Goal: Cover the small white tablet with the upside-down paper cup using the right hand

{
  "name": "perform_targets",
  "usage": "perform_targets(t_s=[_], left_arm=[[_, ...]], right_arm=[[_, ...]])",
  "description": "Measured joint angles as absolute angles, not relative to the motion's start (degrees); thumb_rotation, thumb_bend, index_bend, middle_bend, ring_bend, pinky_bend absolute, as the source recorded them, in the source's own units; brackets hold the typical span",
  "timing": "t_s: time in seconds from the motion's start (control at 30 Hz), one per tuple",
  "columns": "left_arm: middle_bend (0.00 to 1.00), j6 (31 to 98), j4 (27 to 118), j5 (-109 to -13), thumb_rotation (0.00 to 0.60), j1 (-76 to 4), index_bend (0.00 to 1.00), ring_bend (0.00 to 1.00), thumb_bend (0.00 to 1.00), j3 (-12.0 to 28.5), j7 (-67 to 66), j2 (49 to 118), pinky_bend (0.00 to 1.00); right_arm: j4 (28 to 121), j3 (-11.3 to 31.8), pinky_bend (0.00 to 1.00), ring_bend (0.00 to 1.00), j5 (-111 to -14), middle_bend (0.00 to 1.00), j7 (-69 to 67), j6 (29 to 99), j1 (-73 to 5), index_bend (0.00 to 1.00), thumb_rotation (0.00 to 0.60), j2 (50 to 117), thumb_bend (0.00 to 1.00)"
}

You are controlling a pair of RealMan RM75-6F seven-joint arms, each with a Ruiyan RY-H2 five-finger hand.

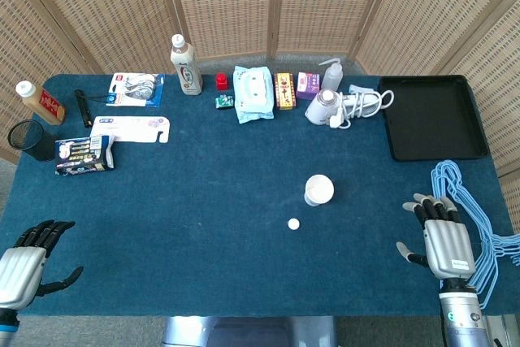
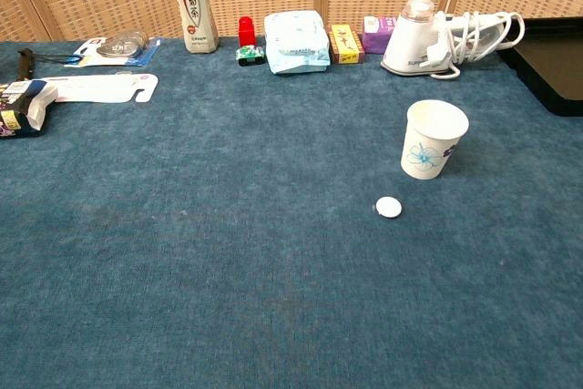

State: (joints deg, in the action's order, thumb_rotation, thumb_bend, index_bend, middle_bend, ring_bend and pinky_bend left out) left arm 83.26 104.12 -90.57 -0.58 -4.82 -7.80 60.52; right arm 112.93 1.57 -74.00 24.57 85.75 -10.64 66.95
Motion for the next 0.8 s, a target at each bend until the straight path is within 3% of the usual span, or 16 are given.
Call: perform_targets(t_s=[0.5,0.8], left_arm=[[0.21,83.33,104.68,-90.82,0.347,-0.78,0.16,0.14,0.25,-4.69,-8.17,60.04,0.16],[0.21,81.57,105.39,-90.62,0.344,-1.91,0.16,0.14,0.25,-4.4,-9.5,60.27,0.16]], right_arm=[[112.52,2.17,0.09,0.18,-76.88,0.19,19.41,84.47,-9.81,0.29,0.556,67.28,0.26],[113.9,5.0,0.09,0.19,-77.31,0.19,17.56,76.42,-15.24,0.29,0.557,68.63,0.26]])
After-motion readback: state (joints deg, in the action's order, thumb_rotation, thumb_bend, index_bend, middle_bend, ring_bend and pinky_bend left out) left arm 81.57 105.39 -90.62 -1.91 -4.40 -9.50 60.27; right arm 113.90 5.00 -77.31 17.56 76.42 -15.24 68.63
